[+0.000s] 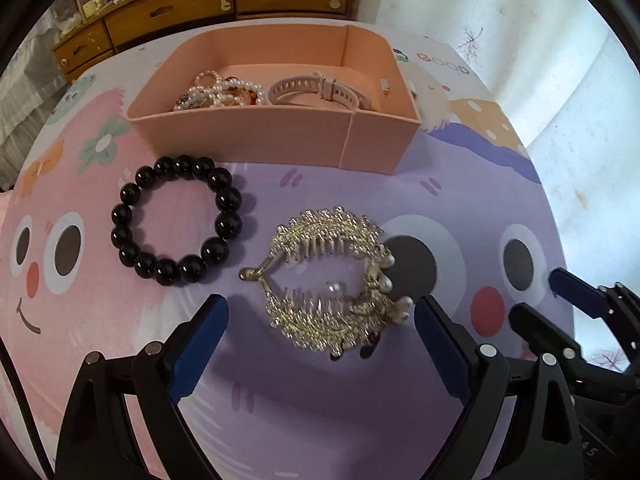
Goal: Organize jewelry
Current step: 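Grasp the gold leaf hair comb with the left tool while the right tool grasps the black bead bracelet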
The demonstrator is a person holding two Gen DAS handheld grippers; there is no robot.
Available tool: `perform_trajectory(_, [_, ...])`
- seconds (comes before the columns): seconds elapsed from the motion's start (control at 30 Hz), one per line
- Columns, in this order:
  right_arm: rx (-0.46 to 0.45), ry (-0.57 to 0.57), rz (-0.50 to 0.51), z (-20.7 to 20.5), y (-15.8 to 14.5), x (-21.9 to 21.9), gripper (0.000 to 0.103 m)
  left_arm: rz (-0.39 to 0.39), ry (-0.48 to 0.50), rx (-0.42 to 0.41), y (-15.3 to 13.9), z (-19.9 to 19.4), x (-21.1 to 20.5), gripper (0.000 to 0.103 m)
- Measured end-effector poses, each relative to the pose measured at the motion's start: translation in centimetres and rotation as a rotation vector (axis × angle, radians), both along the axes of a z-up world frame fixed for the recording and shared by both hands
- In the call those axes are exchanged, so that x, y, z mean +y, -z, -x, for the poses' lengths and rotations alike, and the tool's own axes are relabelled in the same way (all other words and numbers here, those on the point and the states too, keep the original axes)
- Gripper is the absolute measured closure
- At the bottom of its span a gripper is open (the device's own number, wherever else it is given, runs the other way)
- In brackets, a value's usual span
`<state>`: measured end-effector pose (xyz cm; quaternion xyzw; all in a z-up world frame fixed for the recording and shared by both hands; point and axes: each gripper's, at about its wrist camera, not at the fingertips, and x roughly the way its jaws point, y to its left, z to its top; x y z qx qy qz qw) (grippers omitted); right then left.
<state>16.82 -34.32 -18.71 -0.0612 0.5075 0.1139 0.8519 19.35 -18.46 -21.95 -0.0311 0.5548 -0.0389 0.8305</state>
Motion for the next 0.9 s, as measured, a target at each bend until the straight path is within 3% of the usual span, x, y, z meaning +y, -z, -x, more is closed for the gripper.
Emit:
perform_trajectory(0.1, [-0.004, 0.001, -0.003, -0.5, -0.2, 0.0, 0.048, -0.037, -0.001, -0.016, 0.3, -0.5, -0.7, 0.014])
perform_trajectory(0.23, [-0.006, 0.000, -0.017, -1.2, -0.5, 0.4, 0.048, -0.061, 0.036, -0.057, 0.1, -0.8, -1.5, 0.043])
perform_trajectory(0.5, [0.017, -0.015, -0.088, -2.8, -0.9, 2.1, 0.048, -0.033, 0.088, -0.082, -0.5, 0.1, -0.3, 0.044])
perform_trajectory(0.73, [0.109, -0.080, -0.282, -5.1, -1.3, 5.5, 0.048, 0.009, 0.130, -0.089, -1.1, 2.5, 2.3, 0.044])
perform_trajectory(0.9, [0.175, -0.184, -0.221, -6.9, -0.2, 10.7, 0.048, -0.012, 0.168, -0.111, -1.5, 4.5, 4.6, 0.045])
